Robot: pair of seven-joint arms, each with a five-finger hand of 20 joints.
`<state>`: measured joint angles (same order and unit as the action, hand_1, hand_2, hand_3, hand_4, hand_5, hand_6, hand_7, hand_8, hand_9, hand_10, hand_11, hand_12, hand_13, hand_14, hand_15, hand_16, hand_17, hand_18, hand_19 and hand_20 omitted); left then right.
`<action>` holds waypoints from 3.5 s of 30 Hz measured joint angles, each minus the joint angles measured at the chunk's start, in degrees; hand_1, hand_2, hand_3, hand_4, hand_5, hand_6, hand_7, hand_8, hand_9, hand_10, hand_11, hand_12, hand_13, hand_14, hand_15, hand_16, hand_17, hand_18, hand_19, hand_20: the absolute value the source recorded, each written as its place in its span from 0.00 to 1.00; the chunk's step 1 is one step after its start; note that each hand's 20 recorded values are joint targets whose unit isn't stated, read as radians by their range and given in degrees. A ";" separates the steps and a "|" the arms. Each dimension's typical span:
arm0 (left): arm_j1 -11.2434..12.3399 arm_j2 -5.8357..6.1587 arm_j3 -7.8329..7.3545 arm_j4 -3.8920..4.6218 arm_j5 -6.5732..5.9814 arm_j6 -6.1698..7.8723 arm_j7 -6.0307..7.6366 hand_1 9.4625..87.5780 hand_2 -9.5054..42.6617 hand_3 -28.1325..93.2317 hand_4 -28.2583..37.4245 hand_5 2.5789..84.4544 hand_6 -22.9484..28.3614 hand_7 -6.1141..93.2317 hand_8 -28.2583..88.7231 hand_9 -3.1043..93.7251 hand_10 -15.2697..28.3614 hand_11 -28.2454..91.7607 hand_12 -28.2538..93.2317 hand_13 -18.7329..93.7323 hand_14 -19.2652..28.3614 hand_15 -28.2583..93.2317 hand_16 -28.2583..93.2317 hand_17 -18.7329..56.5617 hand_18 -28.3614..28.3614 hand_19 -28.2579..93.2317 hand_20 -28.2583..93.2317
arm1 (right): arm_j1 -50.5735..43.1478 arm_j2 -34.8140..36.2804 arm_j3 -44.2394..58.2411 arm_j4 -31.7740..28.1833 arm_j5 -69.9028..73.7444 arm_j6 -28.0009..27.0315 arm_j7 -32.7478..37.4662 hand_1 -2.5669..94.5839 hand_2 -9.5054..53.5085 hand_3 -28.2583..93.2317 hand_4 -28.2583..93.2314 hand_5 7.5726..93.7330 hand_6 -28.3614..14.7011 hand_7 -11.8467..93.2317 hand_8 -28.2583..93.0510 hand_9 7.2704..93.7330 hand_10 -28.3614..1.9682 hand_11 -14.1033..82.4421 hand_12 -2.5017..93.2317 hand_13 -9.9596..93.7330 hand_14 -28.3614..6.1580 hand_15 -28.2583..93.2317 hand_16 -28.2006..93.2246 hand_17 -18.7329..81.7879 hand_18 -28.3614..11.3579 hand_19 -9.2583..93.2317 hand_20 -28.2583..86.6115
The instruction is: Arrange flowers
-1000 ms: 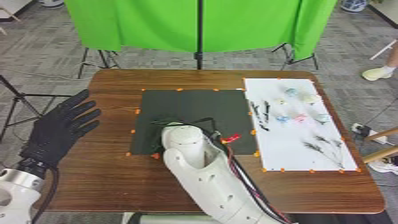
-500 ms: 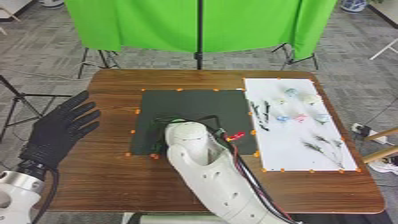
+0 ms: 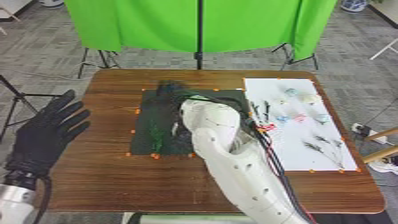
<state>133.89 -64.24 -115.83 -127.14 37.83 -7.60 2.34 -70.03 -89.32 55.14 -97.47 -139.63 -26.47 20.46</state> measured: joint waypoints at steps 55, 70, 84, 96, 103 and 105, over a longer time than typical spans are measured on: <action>1.15 -2.01 -1.54 -0.48 2.47 -0.15 -4.13 0.18 0.09 0.80 0.01 0.28 0.48 0.27 0.14 0.26 0.58 0.40 0.36 0.30 0.68 0.47 0.23 0.10 0.83 0.55 0.29 | -46.29 36.80 42.01 -20.68 -3.84 -0.38 18.44 0.27 0.00 0.89 0.00 0.57 0.59 0.37 0.08 0.63 0.57 0.59 0.27 0.62 0.55 0.78 0.38 0.43 0.26 0.84 0.53; 0.10 -2.70 -1.44 -0.63 3.91 -1.92 -6.10 0.18 0.11 0.80 0.01 0.28 0.48 0.26 0.14 0.26 0.58 0.40 0.36 0.30 0.68 0.47 0.23 0.09 0.83 0.55 0.29 | -44.70 37.59 39.29 -17.62 -5.75 4.90 17.13 0.52 0.00 0.79 0.00 0.76 0.68 0.61 0.17 0.89 0.74 0.70 0.40 0.81 0.64 0.91 0.56 0.56 0.20 0.99 0.63; -0.82 -3.44 -1.22 -0.60 4.30 -1.94 -7.27 0.18 0.11 0.80 0.01 0.28 0.48 0.26 0.14 0.26 0.58 0.40 0.37 0.30 0.68 0.47 0.23 0.09 0.83 0.55 0.29 | -46.30 36.17 40.31 -16.87 -2.19 12.34 16.16 0.48 0.00 0.88 0.00 0.83 0.67 0.63 0.20 1.00 0.78 0.67 0.36 0.90 0.69 0.89 0.55 0.64 0.19 1.00 0.67; -1.01 -3.48 -0.86 -0.52 4.36 -2.12 -7.43 0.18 0.11 0.80 0.01 0.28 0.48 0.27 0.14 0.26 0.58 0.40 0.36 0.30 0.68 0.47 0.23 0.09 0.83 0.55 0.29 | -45.21 35.82 40.54 -23.79 -0.21 15.10 16.70 0.48 0.00 0.91 0.00 0.83 0.64 0.64 0.21 1.00 0.78 0.70 0.33 0.93 0.73 0.88 0.55 0.68 0.18 1.00 0.69; -0.85 -3.48 -0.92 -0.58 4.36 -2.05 -7.34 0.18 0.11 0.80 0.01 0.28 0.48 0.27 0.14 0.26 0.58 0.40 0.36 0.30 0.68 0.47 0.23 0.09 0.83 0.55 0.29 | -42.26 35.62 40.79 -26.89 2.59 15.59 16.83 0.48 0.00 0.91 0.00 0.84 0.62 0.63 0.22 1.00 0.78 0.72 0.31 0.93 0.73 0.89 0.55 0.69 0.18 1.00 0.71; -0.79 -3.48 -0.93 -0.60 4.35 -2.01 -7.34 0.18 0.11 0.81 0.01 0.28 0.48 0.27 0.14 0.26 0.58 0.40 0.36 0.30 0.68 0.47 0.23 0.09 0.83 0.55 0.29 | -40.16 35.62 39.35 -26.96 3.02 15.36 16.58 0.49 0.00 0.91 0.00 0.84 0.62 0.63 0.22 1.00 0.78 0.72 0.31 0.93 0.73 0.89 0.56 0.69 0.18 1.00 0.71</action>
<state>133.10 -67.72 -116.76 -127.73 42.17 -9.61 -5.00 -110.20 -53.70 94.49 -124.43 -136.60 -11.11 37.04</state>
